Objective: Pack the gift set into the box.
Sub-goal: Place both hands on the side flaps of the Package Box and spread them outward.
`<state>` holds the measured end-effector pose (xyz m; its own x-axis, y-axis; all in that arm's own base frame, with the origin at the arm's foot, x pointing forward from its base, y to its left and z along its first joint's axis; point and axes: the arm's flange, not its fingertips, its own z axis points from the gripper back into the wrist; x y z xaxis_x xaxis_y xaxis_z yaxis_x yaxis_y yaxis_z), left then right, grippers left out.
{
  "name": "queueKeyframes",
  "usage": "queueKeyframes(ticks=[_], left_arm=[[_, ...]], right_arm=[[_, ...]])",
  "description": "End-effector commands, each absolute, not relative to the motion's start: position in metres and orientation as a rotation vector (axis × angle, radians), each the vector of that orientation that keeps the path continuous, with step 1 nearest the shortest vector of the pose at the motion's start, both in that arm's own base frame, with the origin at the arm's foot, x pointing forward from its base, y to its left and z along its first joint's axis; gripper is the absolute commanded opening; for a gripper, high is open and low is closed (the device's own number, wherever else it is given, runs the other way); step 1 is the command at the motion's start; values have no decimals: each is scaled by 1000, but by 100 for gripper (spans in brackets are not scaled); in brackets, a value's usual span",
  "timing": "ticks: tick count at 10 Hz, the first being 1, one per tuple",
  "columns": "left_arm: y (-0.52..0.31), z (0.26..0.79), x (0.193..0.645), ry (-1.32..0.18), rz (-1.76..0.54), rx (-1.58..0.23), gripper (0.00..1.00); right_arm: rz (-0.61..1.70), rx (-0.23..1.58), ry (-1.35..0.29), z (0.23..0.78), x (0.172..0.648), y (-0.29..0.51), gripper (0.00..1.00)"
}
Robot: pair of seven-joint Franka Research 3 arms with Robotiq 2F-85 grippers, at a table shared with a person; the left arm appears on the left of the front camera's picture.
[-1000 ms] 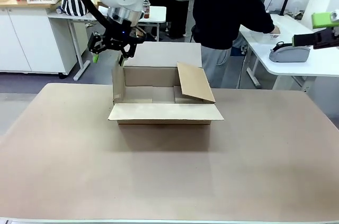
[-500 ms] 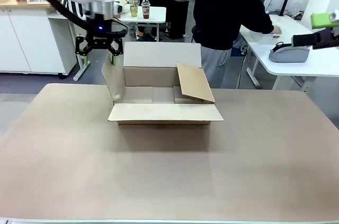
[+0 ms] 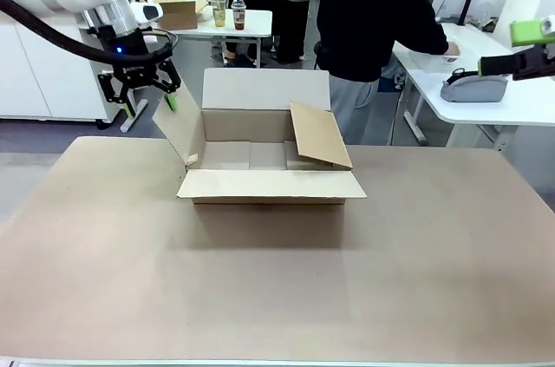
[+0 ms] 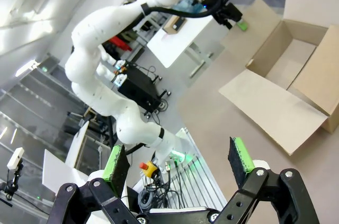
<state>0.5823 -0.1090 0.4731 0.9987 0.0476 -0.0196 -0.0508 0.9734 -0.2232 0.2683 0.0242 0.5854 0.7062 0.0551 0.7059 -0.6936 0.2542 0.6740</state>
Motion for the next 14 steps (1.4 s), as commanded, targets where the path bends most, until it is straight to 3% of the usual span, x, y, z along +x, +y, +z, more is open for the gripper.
queueKeyframes(ticks=[1, 4, 7, 8, 11, 12, 14], left_arm=[[-89, 463, 578, 36, -45, -351, 100], [-64, 454, 577, 49, -10, -408, 100], [-44, 436, 580, 190, -92, -500, 100], [-54, 447, 580, 97, -3, -413, 100], [-54, 447, 580, 97, -3, -413, 100], [-54, 447, 580, 97, -3, -413, 100], [-54, 447, 580, 97, -3, -413, 100]], right_arm=[[578, 1234, -656, 589, 272, 26, 100], [578, 1234, -656, 589, 272, 26, 100], [578, 1234, -656, 589, 272, 26, 100], [578, 1234, -656, 589, 272, 26, 100], [557, 1220, -631, 585, 268, 24, 100], [500, 1069, -603, 589, 296, 56, 100], [611, 760, -454, 599, 366, 149, 100]])
